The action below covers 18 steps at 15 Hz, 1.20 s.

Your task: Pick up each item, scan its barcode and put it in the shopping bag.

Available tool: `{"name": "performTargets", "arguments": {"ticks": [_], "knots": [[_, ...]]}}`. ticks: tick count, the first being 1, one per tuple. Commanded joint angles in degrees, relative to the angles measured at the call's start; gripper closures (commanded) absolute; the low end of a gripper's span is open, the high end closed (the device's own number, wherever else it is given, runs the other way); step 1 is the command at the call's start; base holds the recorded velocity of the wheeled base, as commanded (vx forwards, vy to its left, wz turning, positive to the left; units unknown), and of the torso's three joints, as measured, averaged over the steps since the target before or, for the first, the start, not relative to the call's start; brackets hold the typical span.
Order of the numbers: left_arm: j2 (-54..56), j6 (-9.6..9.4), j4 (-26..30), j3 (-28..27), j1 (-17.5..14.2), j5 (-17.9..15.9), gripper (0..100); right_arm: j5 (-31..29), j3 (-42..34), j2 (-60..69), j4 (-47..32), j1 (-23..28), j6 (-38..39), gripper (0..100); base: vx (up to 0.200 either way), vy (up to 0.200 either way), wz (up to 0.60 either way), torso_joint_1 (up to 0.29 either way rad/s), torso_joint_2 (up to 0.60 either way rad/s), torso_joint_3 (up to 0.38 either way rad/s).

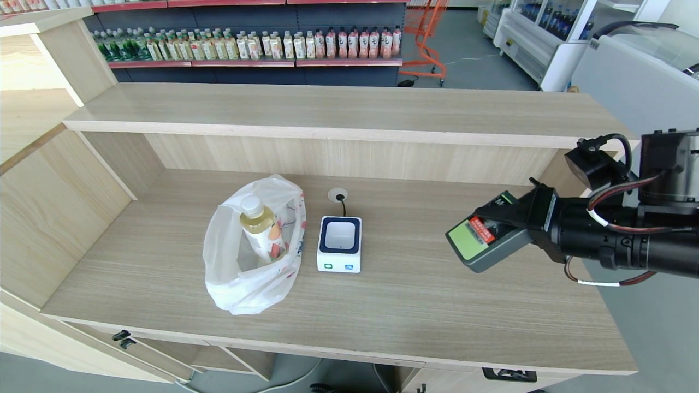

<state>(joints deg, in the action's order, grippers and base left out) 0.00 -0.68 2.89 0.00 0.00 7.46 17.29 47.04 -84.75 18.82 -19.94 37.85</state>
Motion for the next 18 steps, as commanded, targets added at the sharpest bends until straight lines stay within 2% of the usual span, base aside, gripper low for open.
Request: {"name": "performTargets", "arguments": {"ticks": [1,7,11,14,18], "knots": [[0.0,-0.11,0.01,0.0,0.0,0.01,0,0.03,-0.73,1.34,0.07,-0.01,-0.06,100,0.0,0.2,0.0,-0.007,0.0,0.007],[-0.09,-0.02,0.01,0.0,0.0,0.1,0,-0.06,-1.69,1.25,0.07,-0.01,-1.11,100,0.0,0.2,0.0,0.003,0.0,0.002],[-0.09,-0.11,0.01,0.0,0.0,0.01,0,-0.15,-3.27,0.02,0.16,0.43,-6.65,100,0.0,0.0,0.0,0.0,0.0,0.0],[0.0,-0.11,0.01,0.0,0.0,0.01,0,-0.15,-3.8,-0.07,0.25,0.43,-7.0,100,0.2,0.0,0.0,-0.004,-0.01,0.002],[0.0,-0.11,0.01,0.0,0.0,0.01,0,-0.15,-3.71,-2.53,0.34,0.52,-9.55,100,0.0,0.0,0.0,0.0,0.0,0.0]]}}
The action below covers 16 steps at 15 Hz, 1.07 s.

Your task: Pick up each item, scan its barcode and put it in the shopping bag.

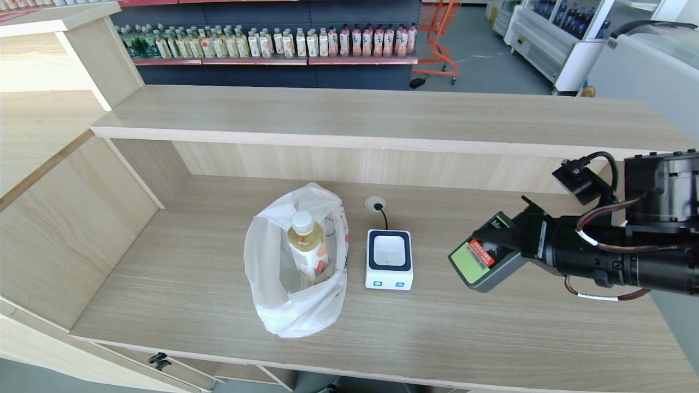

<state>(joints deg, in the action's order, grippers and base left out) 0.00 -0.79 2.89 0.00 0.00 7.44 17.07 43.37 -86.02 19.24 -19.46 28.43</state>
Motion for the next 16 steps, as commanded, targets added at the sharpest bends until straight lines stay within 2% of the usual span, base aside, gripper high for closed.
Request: {"name": "performTargets", "arguments": {"ticks": [1,3,5,6,9,16], "knots": [[0.0,0.0,0.01,0.0,0.0,0.03,0,-0.1,-0.31,-1.52,-0.08,0.03,-1.09,100,0.0,0.0,0.0,0.0,0.0,0.0],[0.0,0.0,0.01,0.0,0.0,0.03,0,-1.77,-1.89,-4.16,0.36,0.03,-9.0,100,0.0,0.0,0.0,0.0,0.0,0.0],[0.0,0.0,0.01,0.0,0.0,0.03,0,-1.77,-1.89,-6.36,3.18,0.03,-12.87,100,0.0,0.0,0.0,0.0,0.0,0.0],[0.0,0.0,0.01,0.0,0.0,0.03,0,-1.77,-1.89,-9.34,8.71,-0.32,-15.16,100,0.0,0.0,0.0,0.0,0.0,0.0],[-0.09,0.0,0.01,0.0,0.0,0.03,0,-1.51,-1.54,-13.74,16.36,-1.64,-15.51,100,0.0,0.0,0.0,0.0,0.0,0.0],[0.0,0.0,0.01,0.0,0.0,0.03,0,-0.72,1.8,-21.74,21.02,-2.69,-15.16,100,0.0,0.0,0.0,0.0,0.0,0.0]]}}
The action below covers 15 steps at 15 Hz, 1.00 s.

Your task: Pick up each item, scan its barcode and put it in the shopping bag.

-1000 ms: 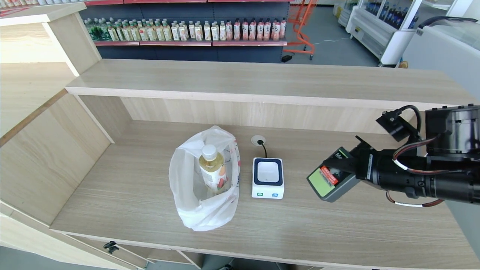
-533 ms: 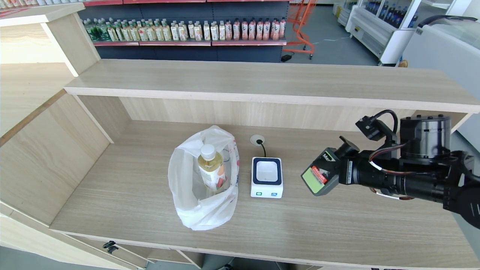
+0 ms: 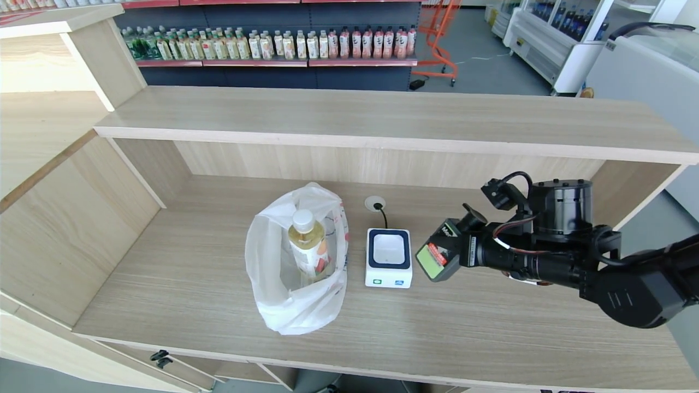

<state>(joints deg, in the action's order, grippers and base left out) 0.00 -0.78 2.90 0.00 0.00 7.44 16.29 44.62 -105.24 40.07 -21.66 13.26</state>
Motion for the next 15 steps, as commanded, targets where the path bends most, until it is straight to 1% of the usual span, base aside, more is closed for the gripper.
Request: {"name": "performTargets", "arguments": {"ticks": [1,4,8,15], "knots": [[-0.09,-0.01,0.0,0.0,0.0,0.03,0,0.94,1.79,-3.57,0.53,-1.1,0.01,100,0.0,0.0,0.0,0.0,0.0,0.0],[0.0,-0.01,0.0,0.0,0.0,0.03,0,0.94,6.18,-6.99,0.62,-2.24,0.01,100,0.0,0.0,0.0,0.0,0.0,0.0],[0.0,-0.01,0.0,0.0,0.0,0.03,0,1.12,12.34,-11.04,0.27,-2.33,-0.43,100,0.0,0.0,0.0,0.0,0.0,0.0],[0.0,-0.01,0.0,0.0,0.0,0.03,0,1.12,15.94,-14.91,0.36,-3.65,-0.34,100,0.0,0.0,0.0,0.0,0.0,0.0]]}}
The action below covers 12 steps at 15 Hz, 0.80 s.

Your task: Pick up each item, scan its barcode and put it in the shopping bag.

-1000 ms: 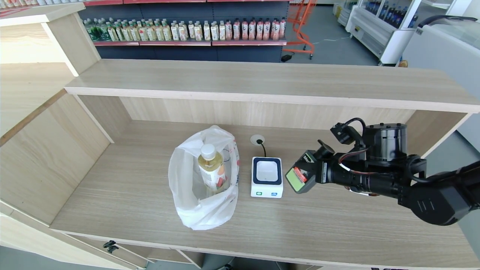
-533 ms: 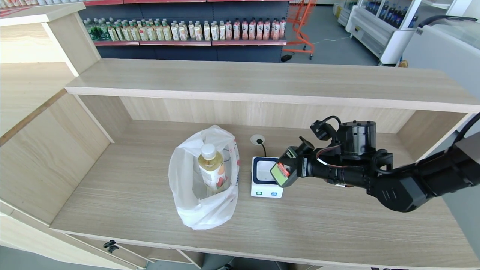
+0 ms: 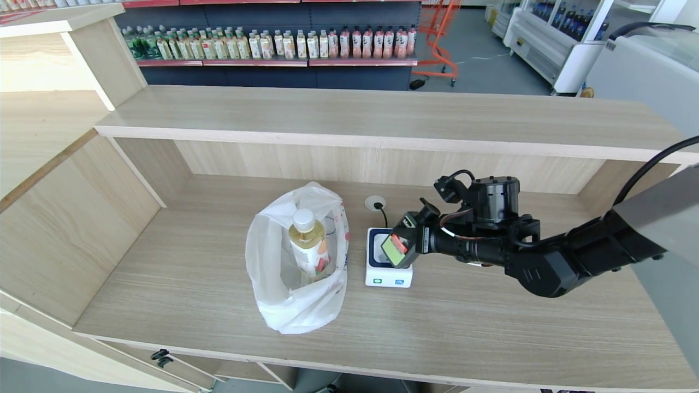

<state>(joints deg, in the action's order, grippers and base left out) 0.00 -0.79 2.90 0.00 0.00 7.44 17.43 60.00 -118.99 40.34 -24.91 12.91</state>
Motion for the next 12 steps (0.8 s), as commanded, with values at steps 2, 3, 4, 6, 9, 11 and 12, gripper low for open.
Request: {"name": "performTargets", "arguments": {"ticks": [2,3,4,6,9,11,12], "knots": [[0.0,0.0,0.0,0.0,0.0,0.03,0,-0.21,1.61,-2.3,0.18,-0.41,0.01,100,0.0,0.0,0.0,0.0,0.0,0.0],[0.0,0.0,0.0,0.0,0.0,0.03,0,-0.21,1.87,-2.65,0.18,-0.41,0.01,100,0.0,0.0,0.0,0.0,0.0,0.0],[0.0,0.0,0.0,0.0,0.0,0.03,0,-0.29,2.14,-2.82,0.18,-0.41,0.01,100,0.0,0.0,0.0,0.0,0.0,0.0],[-0.09,0.0,0.0,0.0,0.0,0.03,0,-0.29,2.31,-3.44,0.18,-0.5,0.01,100,0.0,0.0,0.0,0.0,0.0,0.0],[0.0,0.0,0.0,0.0,0.0,0.03,0,-0.38,2.49,-3.62,0.27,-0.5,0.01,100,0.0,0.0,0.0,0.0,0.0,0.0],[0.0,0.0,0.0,0.0,0.0,0.03,0,-0.38,3.63,-0.71,0.27,-0.5,1.94,100,0.0,0.0,0.0,0.0,0.0,0.0],[0.0,0.0,0.0,0.0,0.0,0.03,0,-0.38,3.54,2.71,0.09,-0.5,5.28,100,0.0,0.0,0.0,0.0,0.0,0.0]]}}
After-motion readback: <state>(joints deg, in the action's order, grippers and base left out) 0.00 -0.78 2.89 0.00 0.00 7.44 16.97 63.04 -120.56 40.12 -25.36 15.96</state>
